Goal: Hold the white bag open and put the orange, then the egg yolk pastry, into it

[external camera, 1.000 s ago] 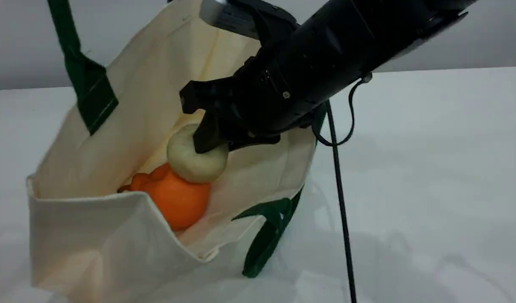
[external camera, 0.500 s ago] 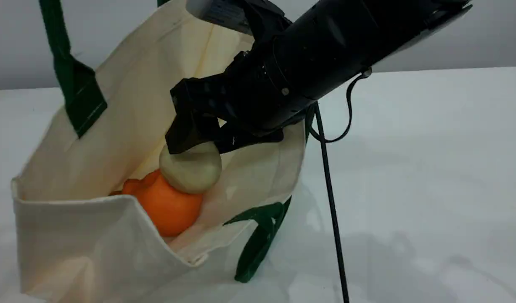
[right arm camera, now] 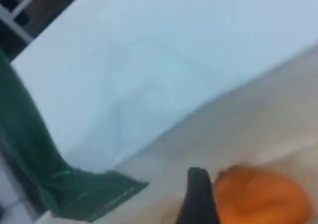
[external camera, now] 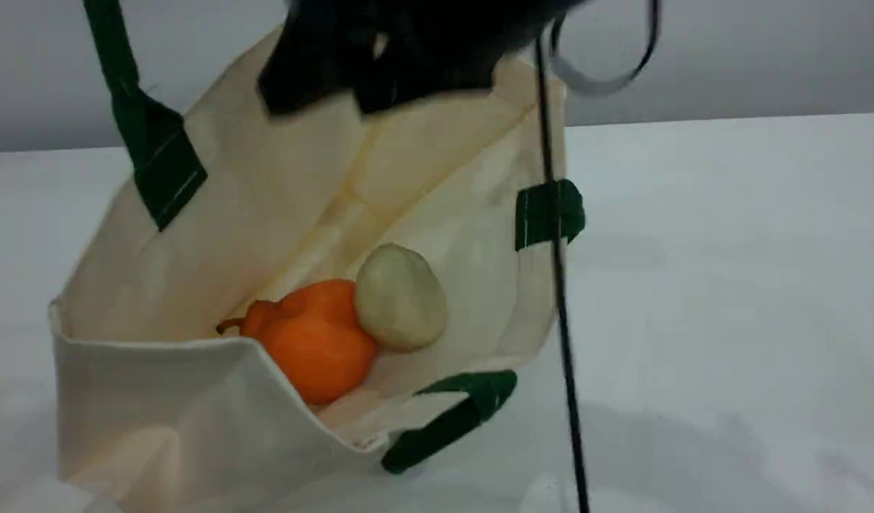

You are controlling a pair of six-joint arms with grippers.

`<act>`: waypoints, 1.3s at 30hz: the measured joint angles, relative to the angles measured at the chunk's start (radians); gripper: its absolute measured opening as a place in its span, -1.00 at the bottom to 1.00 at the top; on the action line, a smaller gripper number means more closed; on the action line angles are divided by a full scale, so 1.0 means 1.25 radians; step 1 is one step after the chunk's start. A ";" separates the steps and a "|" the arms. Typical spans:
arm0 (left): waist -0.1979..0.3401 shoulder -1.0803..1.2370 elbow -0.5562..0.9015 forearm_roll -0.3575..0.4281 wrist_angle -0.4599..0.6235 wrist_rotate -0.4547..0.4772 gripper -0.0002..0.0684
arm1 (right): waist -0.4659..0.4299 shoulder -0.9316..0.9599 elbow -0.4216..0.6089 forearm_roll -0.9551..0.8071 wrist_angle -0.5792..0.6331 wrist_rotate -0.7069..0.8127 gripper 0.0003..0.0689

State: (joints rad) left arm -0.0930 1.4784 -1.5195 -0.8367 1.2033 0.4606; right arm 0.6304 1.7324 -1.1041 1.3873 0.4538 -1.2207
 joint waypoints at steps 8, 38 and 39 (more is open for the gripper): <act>0.000 0.000 0.001 0.012 -0.018 0.023 -0.78 | -0.076 -0.159 0.000 -0.176 0.023 0.127 0.44; 0.000 0.091 0.001 0.143 0.017 0.029 0.32 | -0.141 -0.531 -0.001 -0.750 0.417 0.605 0.44; 0.000 0.089 0.001 0.143 0.016 0.029 0.32 | -0.141 -0.544 -0.001 -0.778 0.447 0.624 0.44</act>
State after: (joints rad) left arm -0.0930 1.5894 -1.5186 -0.6575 1.2231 0.4973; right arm 0.4546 1.0519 -1.1051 0.4154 1.0128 -0.4405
